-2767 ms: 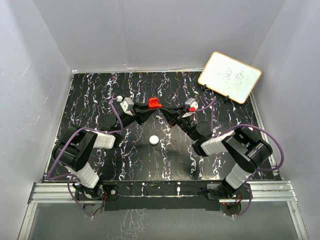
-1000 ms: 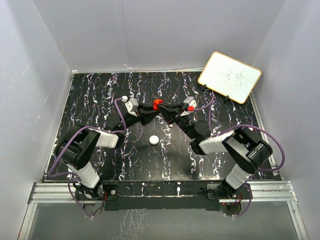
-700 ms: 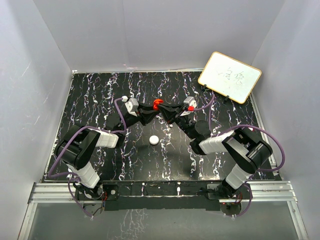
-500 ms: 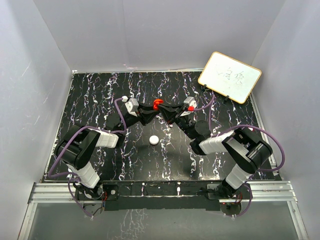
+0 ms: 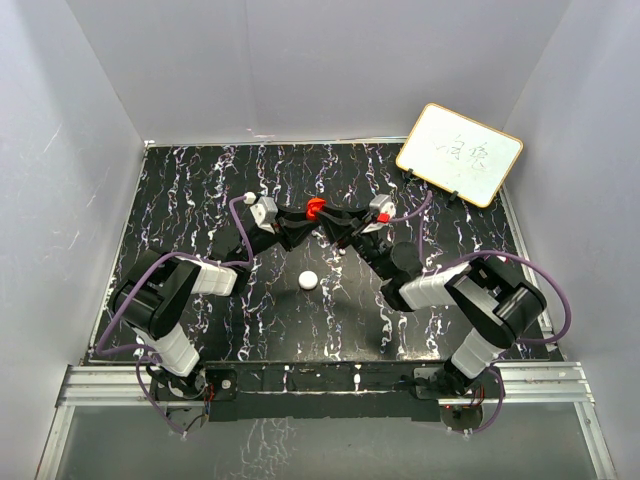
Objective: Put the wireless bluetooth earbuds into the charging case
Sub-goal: Place the earbud in the charging case, then pick up the earbud from the center of the board.
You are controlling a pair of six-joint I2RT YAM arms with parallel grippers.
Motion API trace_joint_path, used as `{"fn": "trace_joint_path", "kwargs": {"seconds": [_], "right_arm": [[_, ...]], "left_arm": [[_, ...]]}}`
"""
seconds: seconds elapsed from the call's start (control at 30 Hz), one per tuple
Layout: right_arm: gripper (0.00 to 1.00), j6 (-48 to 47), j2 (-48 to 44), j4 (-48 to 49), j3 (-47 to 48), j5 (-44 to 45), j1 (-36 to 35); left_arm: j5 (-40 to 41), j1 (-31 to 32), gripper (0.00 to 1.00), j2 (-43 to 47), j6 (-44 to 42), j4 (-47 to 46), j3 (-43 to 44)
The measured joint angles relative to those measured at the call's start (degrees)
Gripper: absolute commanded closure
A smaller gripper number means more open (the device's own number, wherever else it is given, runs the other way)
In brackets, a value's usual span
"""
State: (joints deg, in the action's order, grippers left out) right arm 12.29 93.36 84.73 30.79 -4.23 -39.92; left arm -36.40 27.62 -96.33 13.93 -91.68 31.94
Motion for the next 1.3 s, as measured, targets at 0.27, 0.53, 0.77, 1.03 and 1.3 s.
{"fn": "trace_joint_path", "kwargs": {"seconds": [0.27, 0.53, 0.77, 1.03, 1.3], "right_arm": [[0.68, -1.77, -5.68, 0.0, -2.14, 1.79, -0.11], [0.68, -3.37, -18.82, -6.93, -2.82, 13.25, -0.11], [0.47, -0.2, -18.08, -43.56, 18.29, 20.61, 6.12], [0.4, 3.13, 0.74, -71.06, 30.25, 11.69, 11.23], [0.37, 4.81, 10.19, -82.38, 32.92, 7.63, 11.58]], "left_arm": [[0.35, 0.0, 1.0, 0.0, -1.09, -0.02, 0.0], [1.97, -0.55, 1.0, 0.02, -2.21, -0.07, -1.07], [2.49, -3.76, 1.0, 0.74, -1.92, -0.02, -3.06], [2.71, -4.7, 1.0, 2.71, -1.7, -0.04, -4.07], [2.69, -5.33, 1.0, 3.26, -1.68, -0.04, -4.68]]}}
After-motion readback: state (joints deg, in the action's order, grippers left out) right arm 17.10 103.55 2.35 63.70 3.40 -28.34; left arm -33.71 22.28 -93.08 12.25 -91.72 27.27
